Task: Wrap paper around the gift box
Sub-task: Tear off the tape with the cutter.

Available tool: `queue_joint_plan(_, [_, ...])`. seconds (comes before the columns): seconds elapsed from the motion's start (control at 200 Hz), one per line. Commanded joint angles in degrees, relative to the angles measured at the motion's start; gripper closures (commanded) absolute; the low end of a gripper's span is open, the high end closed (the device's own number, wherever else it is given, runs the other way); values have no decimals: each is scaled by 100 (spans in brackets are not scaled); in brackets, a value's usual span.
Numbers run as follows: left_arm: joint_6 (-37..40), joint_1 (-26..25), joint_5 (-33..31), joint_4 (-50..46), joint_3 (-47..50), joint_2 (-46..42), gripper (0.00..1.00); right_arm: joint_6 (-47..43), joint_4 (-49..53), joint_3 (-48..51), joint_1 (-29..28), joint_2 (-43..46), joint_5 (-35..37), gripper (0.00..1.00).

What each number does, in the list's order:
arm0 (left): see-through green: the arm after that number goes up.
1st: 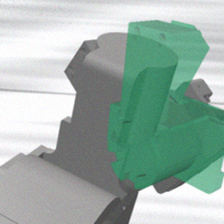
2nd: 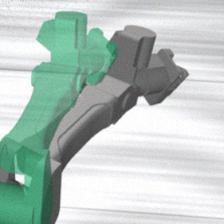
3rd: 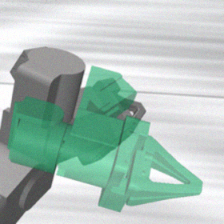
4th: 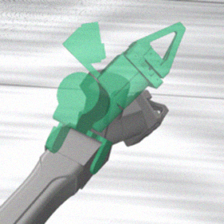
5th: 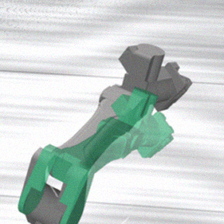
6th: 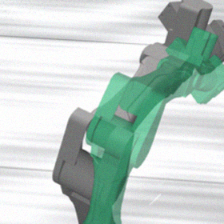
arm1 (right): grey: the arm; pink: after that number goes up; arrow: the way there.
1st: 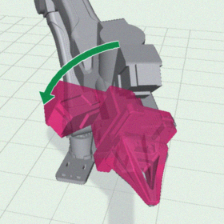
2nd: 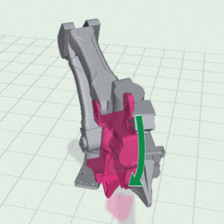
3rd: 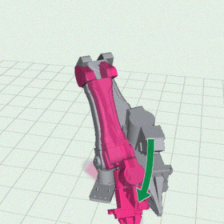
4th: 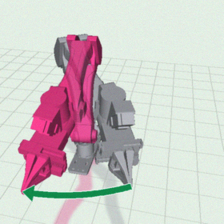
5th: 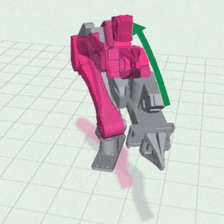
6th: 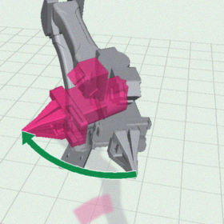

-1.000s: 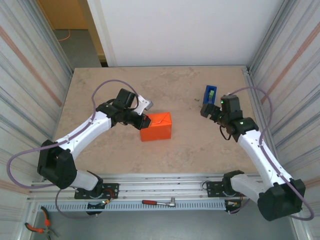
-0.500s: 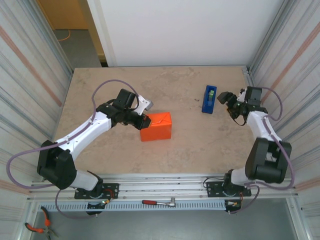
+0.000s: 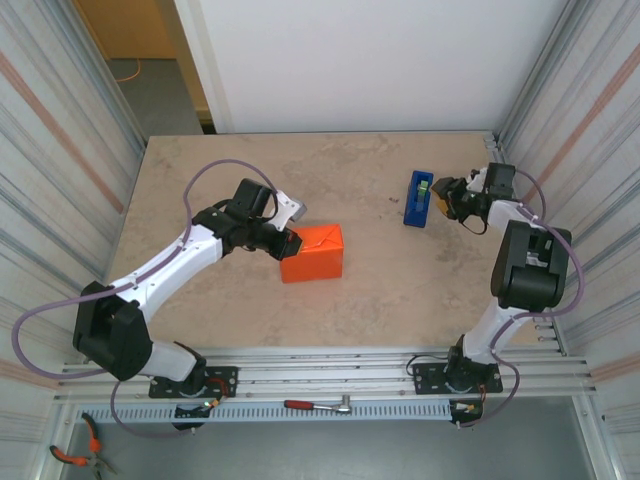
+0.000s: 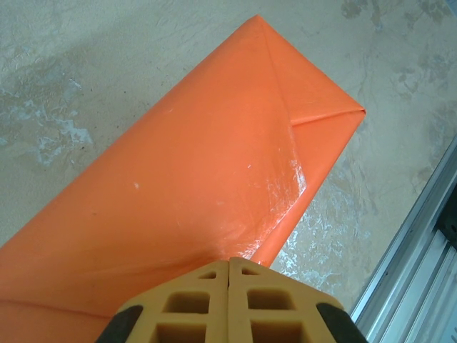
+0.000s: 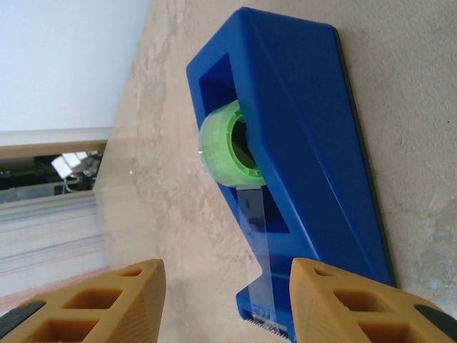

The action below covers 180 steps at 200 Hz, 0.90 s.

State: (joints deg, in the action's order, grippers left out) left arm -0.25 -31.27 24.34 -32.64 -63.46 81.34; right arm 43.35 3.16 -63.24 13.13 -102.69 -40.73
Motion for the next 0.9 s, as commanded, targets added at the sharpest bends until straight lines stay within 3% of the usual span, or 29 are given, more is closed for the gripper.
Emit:
queue_joint_plan(0.0, [2,-52,-617,-779,370,435,100,95,-141,-159,-36,-212,-240,53])
queue_joint_plan(0.897, [25,-51,-617,-787,363,479,100,103,-280,-229,-227,-742,-478,75])
